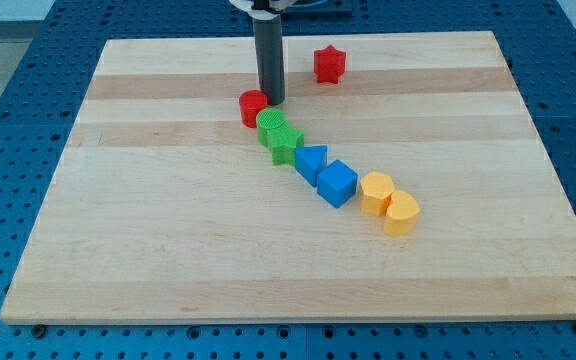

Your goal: Place red star on top of red circle

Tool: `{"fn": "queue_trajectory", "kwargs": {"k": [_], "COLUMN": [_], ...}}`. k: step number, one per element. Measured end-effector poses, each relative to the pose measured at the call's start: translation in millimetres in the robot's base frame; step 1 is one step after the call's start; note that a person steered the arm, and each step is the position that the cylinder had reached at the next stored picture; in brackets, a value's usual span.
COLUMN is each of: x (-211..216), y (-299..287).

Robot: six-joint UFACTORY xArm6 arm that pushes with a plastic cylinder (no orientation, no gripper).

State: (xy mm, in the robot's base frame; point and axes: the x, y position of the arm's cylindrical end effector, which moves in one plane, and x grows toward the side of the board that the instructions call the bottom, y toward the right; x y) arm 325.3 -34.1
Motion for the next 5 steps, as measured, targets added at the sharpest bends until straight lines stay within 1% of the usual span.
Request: {"fn": "queue_trajectory", "kwargs": {"k": [1, 2, 3, 5], "x": [0, -21, -62, -73], "y": [75, 139, 155, 78]}}
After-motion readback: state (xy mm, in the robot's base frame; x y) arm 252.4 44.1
